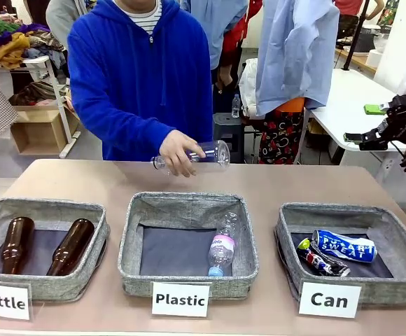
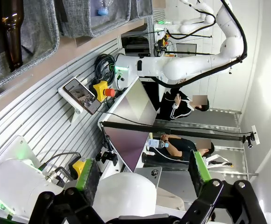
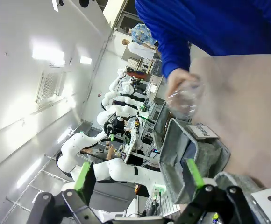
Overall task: Sort the can waste into the basket.
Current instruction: Pick up the can waste from the table and place it in the right Fabric basket.
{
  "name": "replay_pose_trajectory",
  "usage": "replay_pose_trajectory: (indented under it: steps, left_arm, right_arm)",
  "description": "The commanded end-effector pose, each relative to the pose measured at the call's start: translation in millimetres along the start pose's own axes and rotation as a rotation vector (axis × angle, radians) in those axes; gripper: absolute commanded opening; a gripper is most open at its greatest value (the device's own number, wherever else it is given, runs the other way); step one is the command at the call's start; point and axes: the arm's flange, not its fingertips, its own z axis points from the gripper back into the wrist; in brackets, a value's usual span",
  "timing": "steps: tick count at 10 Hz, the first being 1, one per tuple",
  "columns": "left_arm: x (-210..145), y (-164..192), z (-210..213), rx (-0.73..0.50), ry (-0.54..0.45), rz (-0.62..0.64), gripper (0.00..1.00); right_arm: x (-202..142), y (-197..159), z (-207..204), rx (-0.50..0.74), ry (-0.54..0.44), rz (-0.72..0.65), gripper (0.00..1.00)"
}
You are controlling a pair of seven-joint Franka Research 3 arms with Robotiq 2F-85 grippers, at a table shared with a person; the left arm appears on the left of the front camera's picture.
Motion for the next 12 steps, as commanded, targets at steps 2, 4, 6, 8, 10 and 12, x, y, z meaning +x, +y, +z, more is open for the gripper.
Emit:
replay_pose_trajectory:
  steps: [2,4,6,8,10,12]
  left_arm:
    - [-2.0,-2.6,1.7,-0.006,0.007,-0.003,1.00]
    - [-2.0,-2.6,1.7,-0.006,0.007,-0.003,1.00]
    - [-2.0,-2.6,1.7,-0.006,0.007,-0.003,1.00]
    - [-2.0,-2.6,1.7,-0.006,0.007,-0.003,1.00]
    - [-2.0,-2.6,1.7,-0.006,0.007,-0.003,1.00]
    - [-2.0,-2.6,1.7,-0.006,0.007,-0.003,1.00]
  right_arm:
    - [1.8,1.4,1.3,0.003,0.016,0.025,1.00]
    - [1.8,1.4,1.3,0.003,0.016,0.025,1.00]
    - [1.8,1.4,1.3,0.003,0.016,0.025,1.00]
    - [1.8,1.4,1.3,0.003,0.016,0.025,1.00]
    - [1.8,1.4,1.3,0.003,0.016,0.025,1.00]
    - [1.8,1.4,1.3,0.003,0.016,0.025,1.00]
